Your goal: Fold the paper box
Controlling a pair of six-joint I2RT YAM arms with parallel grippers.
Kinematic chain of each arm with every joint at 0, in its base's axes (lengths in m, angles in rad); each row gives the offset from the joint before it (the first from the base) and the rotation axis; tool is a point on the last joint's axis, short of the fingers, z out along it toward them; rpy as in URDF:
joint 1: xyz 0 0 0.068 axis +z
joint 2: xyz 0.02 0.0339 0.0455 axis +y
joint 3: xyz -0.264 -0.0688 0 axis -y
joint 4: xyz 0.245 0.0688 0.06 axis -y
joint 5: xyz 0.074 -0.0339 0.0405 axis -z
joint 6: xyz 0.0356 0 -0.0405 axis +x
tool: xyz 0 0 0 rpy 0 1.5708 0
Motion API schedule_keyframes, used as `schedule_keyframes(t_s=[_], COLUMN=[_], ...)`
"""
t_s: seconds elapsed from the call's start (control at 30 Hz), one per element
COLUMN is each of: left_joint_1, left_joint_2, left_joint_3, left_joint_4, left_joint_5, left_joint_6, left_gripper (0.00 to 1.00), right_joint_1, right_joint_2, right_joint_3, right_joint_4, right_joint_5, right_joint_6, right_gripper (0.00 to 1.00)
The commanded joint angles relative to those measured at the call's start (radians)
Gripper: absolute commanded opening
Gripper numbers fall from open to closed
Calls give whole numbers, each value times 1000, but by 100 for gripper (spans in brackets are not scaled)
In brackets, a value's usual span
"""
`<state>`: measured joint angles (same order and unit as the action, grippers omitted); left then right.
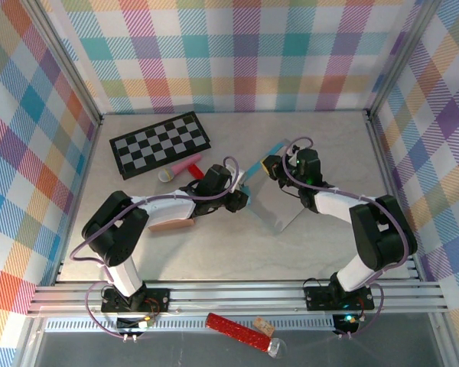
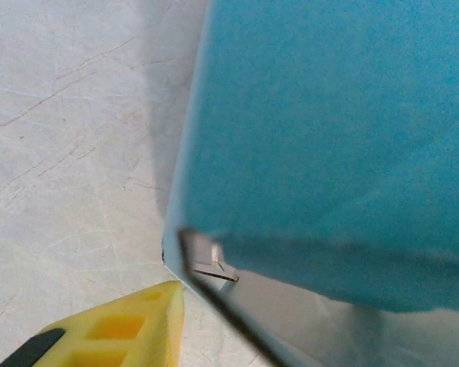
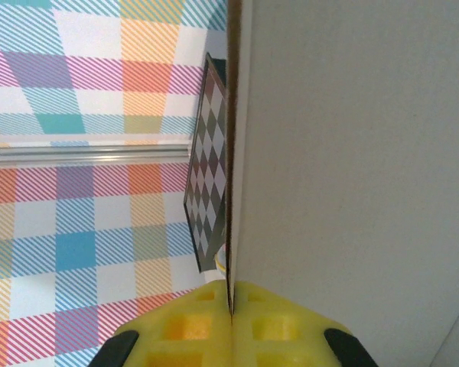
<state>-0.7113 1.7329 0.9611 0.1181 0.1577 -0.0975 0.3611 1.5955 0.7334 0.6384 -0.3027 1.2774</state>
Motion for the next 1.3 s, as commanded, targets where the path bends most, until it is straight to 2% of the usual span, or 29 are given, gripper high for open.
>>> schedule_keyframes(t_s=[0.0,0.23,0.6,0.87,1.1,1.27], left_joint_1=[5,3,-3,-42,-68,-75], left_joint_2=[15,32,55,68,89,101], left_joint_3=[22,39,71,116,169,199], left_joint_4=[36,55,84,48,17,-9], left_joint_5=[-24,-45,-73,-236,-316,-343], left_joint_6=[-28,-62,-129,-219,-270,-307], left_gripper=[35,32,24,19,19,13], right_joint_1=[4,30,44,72,99,110], right_joint_2=[37,91,100,91,59,33], right_joint_3=[-45,-77,-77,-98,-97,-91], right_joint_4=[191,313,315,337,282,209], right_joint_5=[33,85,122,196,263,295], right_joint_6=[9,17,49,109,152,166], right_gripper=[0,0,0,0,0,0])
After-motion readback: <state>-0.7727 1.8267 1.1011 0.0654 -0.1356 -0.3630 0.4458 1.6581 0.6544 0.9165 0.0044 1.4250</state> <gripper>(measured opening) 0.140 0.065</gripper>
